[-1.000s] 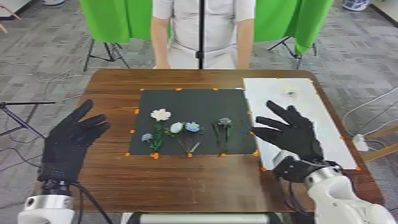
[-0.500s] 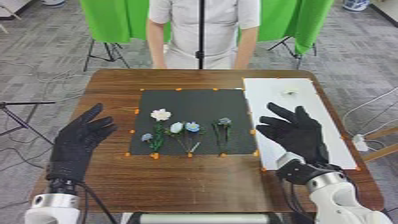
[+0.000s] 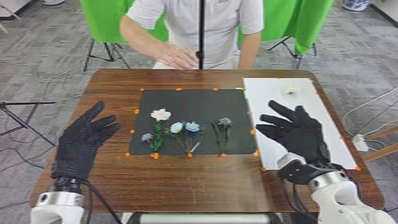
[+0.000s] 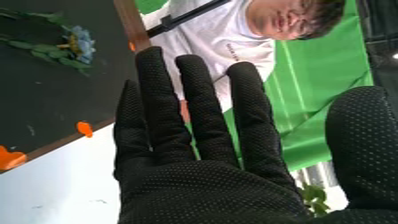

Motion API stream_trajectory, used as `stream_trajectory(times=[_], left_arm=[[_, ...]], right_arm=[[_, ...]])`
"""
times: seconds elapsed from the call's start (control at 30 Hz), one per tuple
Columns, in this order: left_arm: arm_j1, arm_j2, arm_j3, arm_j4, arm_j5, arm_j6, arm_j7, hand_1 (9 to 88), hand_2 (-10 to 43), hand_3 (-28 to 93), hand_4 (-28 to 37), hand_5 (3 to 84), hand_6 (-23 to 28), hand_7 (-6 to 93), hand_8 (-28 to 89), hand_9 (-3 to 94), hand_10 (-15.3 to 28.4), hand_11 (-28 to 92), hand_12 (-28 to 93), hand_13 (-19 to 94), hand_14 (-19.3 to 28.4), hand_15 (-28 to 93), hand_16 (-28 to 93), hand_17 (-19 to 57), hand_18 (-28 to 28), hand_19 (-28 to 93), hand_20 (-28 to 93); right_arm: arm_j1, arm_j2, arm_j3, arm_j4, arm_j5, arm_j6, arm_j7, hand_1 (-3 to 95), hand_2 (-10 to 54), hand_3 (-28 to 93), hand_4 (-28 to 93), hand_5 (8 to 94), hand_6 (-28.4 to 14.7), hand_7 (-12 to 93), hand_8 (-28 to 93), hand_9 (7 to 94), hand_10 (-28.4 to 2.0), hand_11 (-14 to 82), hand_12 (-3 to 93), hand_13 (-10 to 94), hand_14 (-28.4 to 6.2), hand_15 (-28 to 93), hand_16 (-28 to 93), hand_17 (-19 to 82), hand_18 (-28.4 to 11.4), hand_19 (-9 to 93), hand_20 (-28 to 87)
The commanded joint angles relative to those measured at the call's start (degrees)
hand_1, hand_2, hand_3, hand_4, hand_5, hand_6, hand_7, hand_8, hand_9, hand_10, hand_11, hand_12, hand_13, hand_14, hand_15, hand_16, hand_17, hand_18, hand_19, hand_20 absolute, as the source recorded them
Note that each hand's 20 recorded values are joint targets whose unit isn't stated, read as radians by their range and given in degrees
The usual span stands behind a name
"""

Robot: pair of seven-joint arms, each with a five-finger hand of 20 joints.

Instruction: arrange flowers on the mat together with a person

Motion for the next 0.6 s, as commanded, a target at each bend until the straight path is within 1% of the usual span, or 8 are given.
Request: stream_trajectory(times=[0.03, 0.17, 0.4, 0.47, 0.5, 0.53, 0.57, 0.6], left_arm=[[0.37, -0.34, 0.96, 0.67, -0.13, 0.06, -0.85, 24.2, 7.5, 75, -22.4, 39.2, 8.1, 6.2, -7, 40.6, 19.9, 23, 12, 31, 27.2, 53, -6, -2.6, 27.6, 59, 14], [0.38, -0.42, 0.99, 0.70, -0.08, -0.17, -0.95, 24.3, 7.5, 75, -22.4, 39.6, 8.3, 6.5, -7, 41.0, 20.1, 23, 12, 31, 27.3, 53, -6, -2.7, 27.6, 60, 14], [0.78, 0.08, 0.80, 0.64, -0.48, 0.31, -0.14, 24.3, 7.5, 75, -22.4, 39.7, 8.3, 6.5, -7, 41.1, 20.2, 23, 12, 31, 27.3, 53, -6, -2.7, 27.5, 60, 13], [0.87, 0.31, 0.91, 0.57, -0.58, 0.66, 0.43, 24.2, 7.5, 75, -22.4, 39.6, 8.3, 6.4, -7, 41.1, 20.1, 23, 12, 31, 27.3, 53, -6, -2.7, 27.5, 60, 13], [0.69, 0.13, 0.85, 0.60, -0.46, 0.42, -0.03, 24.2, 7.5, 75, -22.4, 39.6, 8.3, 6.4, -7, 41.0, 20.1, 23, 12, 31, 27.2, 53, -6, -2.8, 27.5, 60, 13], [0.81, 0.30, 0.90, 0.58, -0.56, 0.45, 0.30, 24.3, 7.5, 75, -22.4, 39.6, 8.3, 6.4, -7, 41.0, 20.1, 23, 12, 31, 27.2, 53, -6, -2.8, 27.6, 60, 13], [0.60, 0.04, 0.83, 0.60, -0.42, 0.29, -0.18, 24.3, 7.5, 75, -22.4, 39.5, 8.3, 6.4, -7, 41.0, 20.1, 23, 12, 31, 27.2, 53, -6, -2.8, 27.6, 60, 13], [0.57, 0.20, 0.95, 0.58, -0.52, 0.37, -0.03, 24.3, 7.5, 75, -22.4, 39.5, 8.3, 6.4, -7, 41.0, 20.1, 23, 12, 31, 27.3, 53, -6, -2.8, 27.6, 60, 13]], right_arm=[[-0.69, -1.07, 0.14, 0.40, -0.77, -1.26, 1.16, 15.7, 10.5, 73, -27, 46.5, -0.6, 14, -13, 50.2, -16.9, 15.4, 13.8, 40, -19.2, 37, 12, 5, -19.8, 43, 20], [-0.77, -0.92, 0.08, 0.72, -3.77, -1.21, 1.36, 15.7, 10.4, 73, -27, 46.5, -0.6, 14, -13, 50.2, -17.0, 15.3, 13.8, 40, -19.2, 37, 13, 5, -19.8, 43, 20], [-0.74, -1.34, 0.58, 1.03, -8.70, -3.22, 1.11, 15.9, 9.9, 73, -27, 45.8, -0.2, 14, -13, 49.2, -16.5, 14.6, 13.6, 39, -19.4, 35, 12, 5, -19.7, 41, 19], [-0.80, -1.53, 0.68, 1.10, -8.42, -3.40, 0.80, 16.1, 9.6, 73, -27, 45.7, -0.1, 14, -13, 48.8, -16.4, 14.3, 13.6, 38, -19.3, 34, 13, 5, -19.6, 40, 19], [-1.01, -1.50, 0.71, 1.00, -7.88, -3.14, 0.81, 16.3, 9.4, 73, -27, 45.6, -0.1, 14, -13, 48.6, -16.4, 14.0, 13.6, 38, -19.4, 33, 13, 5, -19.6, 40, 18], [-0.77, -1.65, 0.84, 1.18, -7.58, -3.48, 0.80, 16.3, 9.3, 73, -27, 45.5, 0.0, 14, -13, 48.6, -16.4, 14.0, 13.6, 38, -19.4, 33, 13, 5, -19.6, 40, 18], [-0.88, -1.58, 0.81, 1.11, -7.58, -3.18, 0.76, 16.4, 9.2, 73, -27, 45.4, 0.0, 14, -13, 48.5, -16.3, 13.9, 13.6, 38, -19.4, 33, 13, 5, -19.6, 40, 18], [-1.05, -1.71, 0.89, 1.01, -7.85, -3.12, 0.67, 16.4, 9.2, 73, -27, 45.4, -0.1, 14, -13, 48.5, -16.3, 13.9, 13.7, 38, -19.4, 32, 13, 5, -19.6, 40, 18]])
